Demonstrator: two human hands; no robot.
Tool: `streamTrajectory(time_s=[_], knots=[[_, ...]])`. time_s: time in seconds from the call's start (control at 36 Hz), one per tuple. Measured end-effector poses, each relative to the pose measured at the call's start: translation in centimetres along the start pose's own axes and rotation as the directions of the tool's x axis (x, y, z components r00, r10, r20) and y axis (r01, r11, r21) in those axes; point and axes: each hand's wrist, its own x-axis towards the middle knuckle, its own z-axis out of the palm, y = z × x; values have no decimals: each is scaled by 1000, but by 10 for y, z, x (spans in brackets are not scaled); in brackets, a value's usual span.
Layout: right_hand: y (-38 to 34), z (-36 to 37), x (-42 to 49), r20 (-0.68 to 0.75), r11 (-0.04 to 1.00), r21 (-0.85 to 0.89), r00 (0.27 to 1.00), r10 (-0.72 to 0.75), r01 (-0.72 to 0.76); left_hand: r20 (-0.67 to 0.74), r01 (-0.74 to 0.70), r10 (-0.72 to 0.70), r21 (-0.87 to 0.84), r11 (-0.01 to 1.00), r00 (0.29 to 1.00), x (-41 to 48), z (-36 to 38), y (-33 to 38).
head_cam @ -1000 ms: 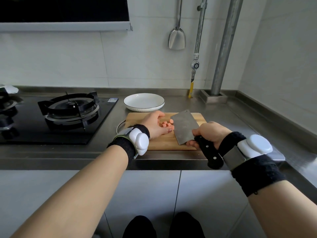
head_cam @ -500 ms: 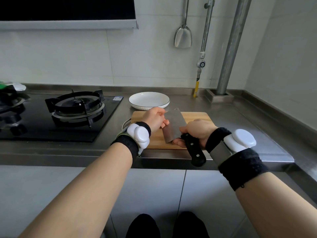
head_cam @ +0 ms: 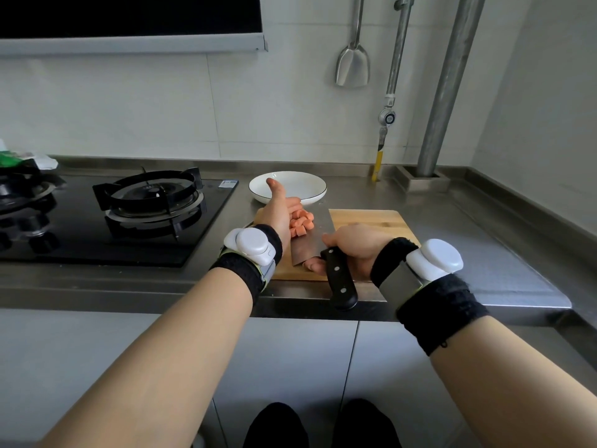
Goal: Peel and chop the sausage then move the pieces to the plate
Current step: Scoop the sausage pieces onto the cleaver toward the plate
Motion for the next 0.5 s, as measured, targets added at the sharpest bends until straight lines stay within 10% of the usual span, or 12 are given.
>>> streamTrajectory(time_s=[0.5], knots=[[-20,-6,9,31,979,106,984,-177,173,152,-339,313,600,725,938,21,21,5]])
